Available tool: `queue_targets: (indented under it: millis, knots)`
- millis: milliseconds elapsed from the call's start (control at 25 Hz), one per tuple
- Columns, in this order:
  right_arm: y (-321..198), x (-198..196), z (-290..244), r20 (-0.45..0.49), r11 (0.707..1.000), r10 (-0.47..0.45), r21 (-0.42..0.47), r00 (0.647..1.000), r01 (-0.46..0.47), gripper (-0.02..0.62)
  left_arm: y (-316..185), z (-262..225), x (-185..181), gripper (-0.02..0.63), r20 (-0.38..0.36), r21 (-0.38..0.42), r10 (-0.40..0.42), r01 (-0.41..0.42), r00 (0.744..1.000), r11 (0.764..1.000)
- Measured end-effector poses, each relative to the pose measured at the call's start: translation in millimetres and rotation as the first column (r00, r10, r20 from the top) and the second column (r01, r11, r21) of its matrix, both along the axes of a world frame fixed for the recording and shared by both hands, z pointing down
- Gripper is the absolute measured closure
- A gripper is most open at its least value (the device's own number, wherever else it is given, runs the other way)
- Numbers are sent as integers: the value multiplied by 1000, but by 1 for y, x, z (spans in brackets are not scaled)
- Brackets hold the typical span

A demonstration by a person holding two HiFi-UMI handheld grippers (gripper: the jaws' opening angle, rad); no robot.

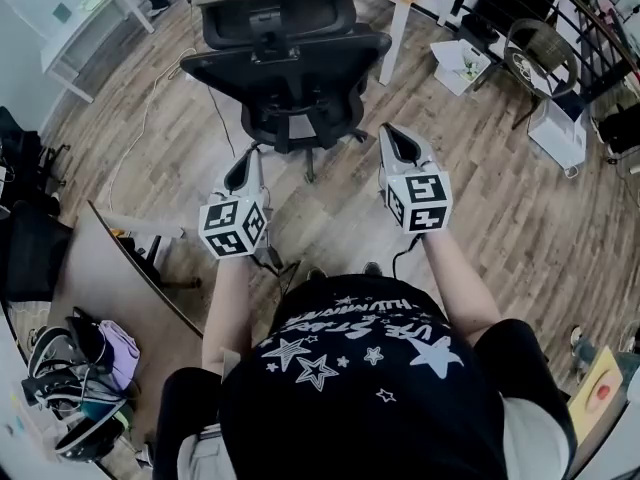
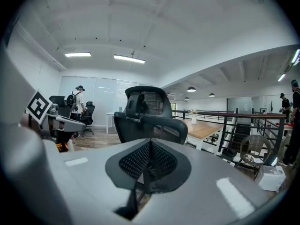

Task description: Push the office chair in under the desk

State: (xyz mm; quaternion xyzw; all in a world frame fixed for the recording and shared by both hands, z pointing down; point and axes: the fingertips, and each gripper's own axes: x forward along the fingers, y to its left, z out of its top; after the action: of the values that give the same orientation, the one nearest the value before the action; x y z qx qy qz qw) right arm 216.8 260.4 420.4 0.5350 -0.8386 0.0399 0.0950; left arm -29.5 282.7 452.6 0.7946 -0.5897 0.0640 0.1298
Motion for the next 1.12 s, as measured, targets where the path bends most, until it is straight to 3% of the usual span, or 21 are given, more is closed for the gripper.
queue_targets:
  millis: [440, 760, 960, 1120]
  knots:
    - [-4, -25, 8, 0, 999, -1, -40, 1000, 1, 594, 5, 9, -23, 604, -9, -15, 9, -9, 1000, 1000]
    - [-20, -39, 8, -63, 996, 87, 3, 994, -87, 594, 2, 10, -55, 604, 1, -5, 30, -30, 1000, 1000]
    - [-19, -41, 14, -101, 989, 144, -4, 984, -145, 593, 2, 13, -68, 604, 6, 2, 50, -50, 999, 999]
    - [-22, -44, 19, -109, 989, 137, -44, 985, -142, 592, -6, 13, -72, 604, 14, 5, 51, -52, 999, 999]
